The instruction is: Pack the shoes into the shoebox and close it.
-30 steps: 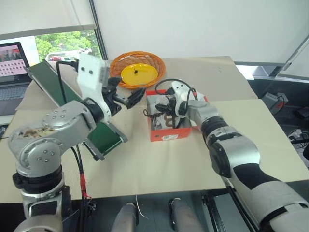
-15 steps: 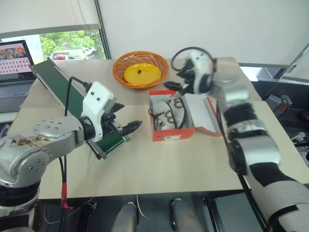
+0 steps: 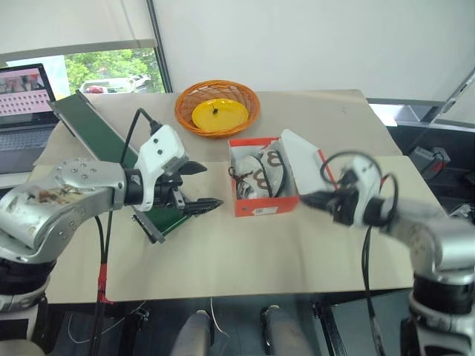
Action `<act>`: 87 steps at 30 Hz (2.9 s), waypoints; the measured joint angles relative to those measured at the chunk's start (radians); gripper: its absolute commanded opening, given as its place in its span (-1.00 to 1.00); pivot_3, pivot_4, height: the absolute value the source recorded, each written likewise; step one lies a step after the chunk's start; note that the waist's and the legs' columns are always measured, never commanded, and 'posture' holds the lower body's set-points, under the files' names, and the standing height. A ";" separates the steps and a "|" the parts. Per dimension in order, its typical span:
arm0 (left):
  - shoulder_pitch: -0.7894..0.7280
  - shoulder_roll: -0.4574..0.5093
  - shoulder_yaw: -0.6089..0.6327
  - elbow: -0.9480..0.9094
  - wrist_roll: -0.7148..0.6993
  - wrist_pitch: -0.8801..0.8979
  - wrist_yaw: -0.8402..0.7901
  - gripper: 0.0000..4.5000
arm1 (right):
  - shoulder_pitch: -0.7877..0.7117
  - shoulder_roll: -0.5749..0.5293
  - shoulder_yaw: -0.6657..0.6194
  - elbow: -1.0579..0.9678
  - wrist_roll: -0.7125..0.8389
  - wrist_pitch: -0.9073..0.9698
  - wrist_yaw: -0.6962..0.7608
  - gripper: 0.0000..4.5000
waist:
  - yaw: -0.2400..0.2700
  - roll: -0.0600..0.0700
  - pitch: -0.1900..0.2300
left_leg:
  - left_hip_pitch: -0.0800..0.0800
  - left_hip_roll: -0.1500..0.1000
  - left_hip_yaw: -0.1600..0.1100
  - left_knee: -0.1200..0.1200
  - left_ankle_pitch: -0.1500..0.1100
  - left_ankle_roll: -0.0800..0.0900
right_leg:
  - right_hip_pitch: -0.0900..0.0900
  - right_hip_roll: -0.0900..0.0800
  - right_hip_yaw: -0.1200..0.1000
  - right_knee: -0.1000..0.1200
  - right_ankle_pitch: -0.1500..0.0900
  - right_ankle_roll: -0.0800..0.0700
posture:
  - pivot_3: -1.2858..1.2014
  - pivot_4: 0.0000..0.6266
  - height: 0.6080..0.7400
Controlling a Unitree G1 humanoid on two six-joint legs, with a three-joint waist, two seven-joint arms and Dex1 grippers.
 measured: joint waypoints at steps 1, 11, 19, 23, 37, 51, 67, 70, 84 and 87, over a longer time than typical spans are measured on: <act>-0.016 -0.001 -0.005 0.012 0.009 -0.005 -0.016 1.00 | 0.032 0.028 -0.002 0.006 -0.003 -0.029 -0.023 -0.98 | 0.002 0.000 0.000 | 0.000 0.000 0.000 0.000 0.000 0.000 | 0.000 0.000 0.000 0.000 -0.001 0.001 | 0.03 -0.52 1.00; -0.123 -0.028 -0.027 0.078 0.050 0.024 -0.097 1.00 | 0.104 0.246 -0.095 0.565 -0.031 -0.651 -0.124 -0.98 | 0.001 0.000 0.000 | 0.001 0.002 0.002 0.000 0.000 0.000 | -0.001 0.002 0.002 0.001 0.000 0.000 | 0.03 -0.52 1.00; -0.164 -0.041 0.003 0.073 0.029 0.093 -0.087 1.00 | -0.048 0.267 -0.186 0.891 -0.003 -0.960 -0.170 -0.98 | -0.012 0.000 0.000 | 0.004 0.005 0.003 -0.001 0.000 0.000 | 0.000 0.005 0.004 0.001 0.001 -0.001 | 0.03 -0.52 1.00; -0.164 -0.041 0.003 0.073 0.032 0.100 -0.088 1.00 | -0.114 0.255 -0.189 1.007 0.007 -1.027 -0.150 -0.98 | -0.022 0.000 0.000 | 0.007 0.005 0.006 -0.001 0.000 0.000 | 0.003 0.006 0.008 0.001 0.001 -0.001 | 0.03 -0.52 1.00; -0.163 -0.038 0.003 0.049 0.040 0.101 -0.088 1.00 | -0.134 0.304 -0.255 0.619 0.460 -0.816 -0.104 -0.98 | -0.021 0.001 0.000 | 0.008 0.008 0.012 -0.001 -0.001 0.002 | 0.000 0.010 0.016 0.003 0.001 -0.002 | 0.03 -0.52 1.00; -0.183 -0.077 -0.020 0.073 0.098 0.080 -0.081 1.00 | -0.224 0.157 0.388 0.692 -0.018 -0.846 -0.047 -0.98 | -0.029 -0.002 -0.001 | 0.009 0.008 0.016 -0.001 -0.002 0.002 | 0.000 0.010 0.020 0.001 0.002 0.000 | 0.03 -0.52 1.00; -0.039 -0.090 0.044 -0.029 0.117 0.096 0.030 1.00 | -0.638 0.079 0.471 1.002 -0.249 -0.880 0.146 -0.98 | -0.023 -0.002 -0.001 | 0.008 0.008 0.015 -0.001 -0.002 0.003 | -0.002 0.011 0.021 0.001 0.004 -0.001 | 0.03 -0.52 1.00; -0.019 -0.103 0.045 -0.054 0.122 0.094 0.054 1.00 | -0.683 0.105 0.505 1.184 -0.315 -0.957 0.155 -0.98 | -0.023 -0.003 -0.001 | 0.008 0.008 0.016 -0.001 -0.002 0.003 | -0.002 0.010 0.021 0.000 0.004 -0.001 | 0.03 -0.52 1.00; 0.038 -0.115 0.061 -0.078 0.166 0.070 0.095 1.00 | -0.670 0.051 0.429 1.155 -0.297 -1.025 0.337 -0.98 | -0.018 -0.002 -0.001 | 0.005 0.007 0.014 -0.001 -0.002 0.003 | -0.002 0.010 0.020 0.001 0.004 -0.001 | 0.03 -0.52 1.00; 0.059 -0.132 0.082 -0.076 0.157 0.055 0.091 1.00 | -0.568 -0.036 0.384 0.847 -0.209 -0.891 0.391 -0.98 | -0.017 -0.002 -0.001 | 0.004 0.007 0.013 -0.001 -0.004 0.003 | -0.003 0.010 0.020 0.002 0.004 -0.001 | 0.03 -0.52 1.00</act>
